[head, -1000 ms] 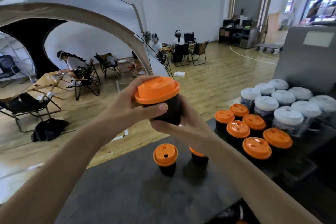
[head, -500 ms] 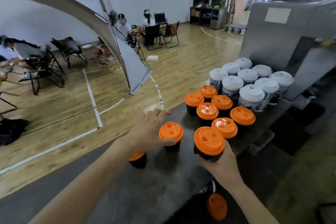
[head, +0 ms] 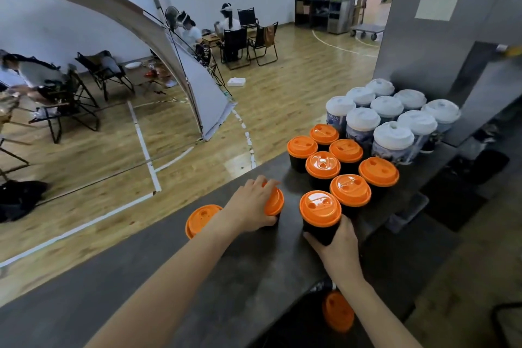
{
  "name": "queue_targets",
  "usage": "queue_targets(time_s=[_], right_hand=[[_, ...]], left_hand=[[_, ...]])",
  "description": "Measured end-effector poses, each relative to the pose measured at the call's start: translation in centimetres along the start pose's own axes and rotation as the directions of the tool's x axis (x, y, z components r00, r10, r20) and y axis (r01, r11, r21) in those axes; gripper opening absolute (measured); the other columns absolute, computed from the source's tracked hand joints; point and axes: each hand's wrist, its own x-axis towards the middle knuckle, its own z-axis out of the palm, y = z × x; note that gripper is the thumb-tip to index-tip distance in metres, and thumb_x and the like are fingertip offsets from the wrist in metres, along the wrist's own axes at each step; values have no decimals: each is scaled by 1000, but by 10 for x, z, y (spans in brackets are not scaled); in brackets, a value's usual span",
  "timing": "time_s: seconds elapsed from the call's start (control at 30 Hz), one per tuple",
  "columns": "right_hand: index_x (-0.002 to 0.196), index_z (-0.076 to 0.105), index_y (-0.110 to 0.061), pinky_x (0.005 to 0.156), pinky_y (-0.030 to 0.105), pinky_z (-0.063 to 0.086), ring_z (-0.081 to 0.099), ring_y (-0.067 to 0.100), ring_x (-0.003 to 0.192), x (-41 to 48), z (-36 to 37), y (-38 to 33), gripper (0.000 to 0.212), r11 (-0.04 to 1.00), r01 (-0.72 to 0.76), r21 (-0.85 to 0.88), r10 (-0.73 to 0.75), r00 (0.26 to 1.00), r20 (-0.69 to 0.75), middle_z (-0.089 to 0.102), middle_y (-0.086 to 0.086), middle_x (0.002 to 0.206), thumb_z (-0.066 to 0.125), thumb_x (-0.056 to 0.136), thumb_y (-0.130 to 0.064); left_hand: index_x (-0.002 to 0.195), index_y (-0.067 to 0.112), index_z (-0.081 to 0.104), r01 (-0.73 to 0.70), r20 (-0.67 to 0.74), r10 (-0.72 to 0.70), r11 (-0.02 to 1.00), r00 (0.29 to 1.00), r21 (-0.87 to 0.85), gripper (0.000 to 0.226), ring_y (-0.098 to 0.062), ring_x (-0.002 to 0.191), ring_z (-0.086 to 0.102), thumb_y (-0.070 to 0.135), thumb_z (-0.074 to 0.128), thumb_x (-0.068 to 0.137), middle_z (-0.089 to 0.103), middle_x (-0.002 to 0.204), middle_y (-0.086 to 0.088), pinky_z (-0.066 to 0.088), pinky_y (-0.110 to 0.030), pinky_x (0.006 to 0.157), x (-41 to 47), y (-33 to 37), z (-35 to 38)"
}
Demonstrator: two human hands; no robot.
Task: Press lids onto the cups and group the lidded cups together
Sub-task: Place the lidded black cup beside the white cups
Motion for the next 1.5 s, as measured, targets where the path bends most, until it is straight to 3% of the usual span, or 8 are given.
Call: queue_targets(time_s=[0.3, 0.5, 0.73, 0.87, 0.97, 1.07, 1.23, 1.5], right_hand=[[124, 50, -22, 98, 29, 40, 50, 12, 115, -54, -1, -9, 56, 984, -122, 131, 129, 990, -52, 52, -5, 123, 84, 80, -14], [105, 60, -33, 89, 21, 48, 66, 13, 108, -79, 22, -67, 12, 930, -123, 346, 55, 978, 201, 70, -8, 103, 64, 94, -34], [131, 58, -13, 97, 44, 52, 68, 25, 115, -77, 23, -198, 94, 691, -280, 666, -193, 817, 544, 70, 13, 121, 70, 65, -81], [130, 60, -8, 85, 41, 58, 70, 28, 106, -82, 19, -239, 69, 588, -417, 693, -217, 744, 632, 69, 21, 121, 65, 82, -58], [107, 78, -11, 73, 34, 58, 72, 27, 87, -85, 18, -256, 55, 501, -557, 662, -237, 648, 724, 74, 20, 112, 45, 88, -50], [106, 77, -16, 74, 37, 57, 71, 29, 91, -87, 17, -262, 57, 560, -540, 628, -221, 634, 741, 74, 21, 112, 42, 87, -56], [122, 68, -15, 72, 38, 46, 65, 24, 88, -92, 15, -271, 60, 577, -521, 629, -218, 644, 733, 73, 19, 111, 50, 82, -57], [98, 83, -19, 69, 32, 52, 71, 23, 83, -86, 13, -280, 68, 532, -614, 584, -209, 573, 792, 75, 15, 106, 36, 89, -68]], left_hand=[[137, 32, 47, -35, -313, -176, 823, 933, -566, 63, -11, 115, 47, 45, 80, 86, 49, 132, 11, 40, -18, 87, -69, -9, -33], [132, 35, 59, -56, -323, -304, 644, 896, -763, 53, -11, 114, 58, 60, 67, 86, 61, 125, 12, 46, -22, 82, -114, -29, -50], [104, 32, 65, -201, -419, -343, 521, 841, -830, 41, -1, 83, 64, 70, 59, 90, 68, 87, 19, 50, -20, 72, -158, -33, -79], [116, 34, 62, -272, -484, -277, 558, 830, -784, 50, -14, 100, 70, 62, 72, 76, 72, 104, 9, 61, -36, 84, -185, -44, -100], [126, 30, 57, -327, -479, -198, 512, 855, -795, 66, -14, 106, 70, 41, 88, 67, 70, 110, 9, 56, -30, 86, -200, -52, -107], [124, 26, 58, -331, -507, -228, 530, 831, -781, 65, -12, 97, 69, 43, 87, 68, 70, 103, 11, 54, -29, 83, -207, -52, -111], [124, 26, 61, -318, -521, -282, 536, 806, -782, 57, -26, 107, 69, 58, 75, 78, 72, 109, 0, 56, -58, 95, -210, -52, -117], [122, 27, 53, -373, -565, -219, 558, 796, -741, 64, -14, 103, 69, 41, 88, 70, 68, 105, 12, 55, -35, 89, -210, -51, -122]])
